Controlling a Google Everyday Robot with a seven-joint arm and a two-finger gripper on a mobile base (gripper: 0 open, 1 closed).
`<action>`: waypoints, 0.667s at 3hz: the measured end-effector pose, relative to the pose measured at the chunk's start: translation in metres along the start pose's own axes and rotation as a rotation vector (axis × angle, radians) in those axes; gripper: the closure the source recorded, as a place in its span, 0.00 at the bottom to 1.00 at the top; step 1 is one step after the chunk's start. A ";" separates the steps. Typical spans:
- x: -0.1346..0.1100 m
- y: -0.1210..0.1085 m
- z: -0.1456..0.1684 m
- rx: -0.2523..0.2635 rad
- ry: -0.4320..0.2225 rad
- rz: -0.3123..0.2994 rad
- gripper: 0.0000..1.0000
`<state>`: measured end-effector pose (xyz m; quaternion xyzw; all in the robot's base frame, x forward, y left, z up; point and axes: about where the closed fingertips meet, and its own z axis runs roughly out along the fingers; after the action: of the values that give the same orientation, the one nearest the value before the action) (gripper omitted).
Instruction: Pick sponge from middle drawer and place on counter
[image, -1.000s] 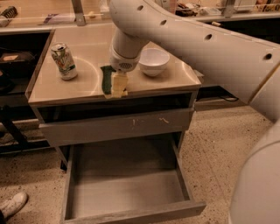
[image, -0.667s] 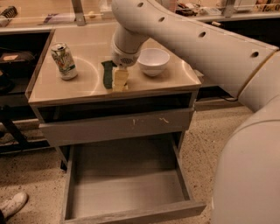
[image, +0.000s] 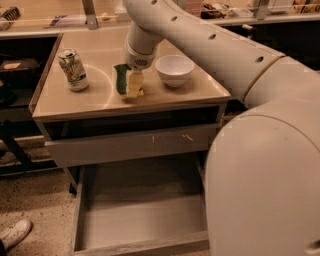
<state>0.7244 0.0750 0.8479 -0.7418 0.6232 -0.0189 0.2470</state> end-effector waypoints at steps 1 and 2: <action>0.003 -0.016 0.020 -0.020 -0.012 0.009 1.00; 0.003 -0.020 0.020 -0.014 -0.016 0.013 0.81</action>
Offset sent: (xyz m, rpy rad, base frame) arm 0.0196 0.0051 -0.0110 0.0080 0.0210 0.0025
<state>0.7498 0.0809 0.8374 -0.7397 0.6260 -0.0073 0.2469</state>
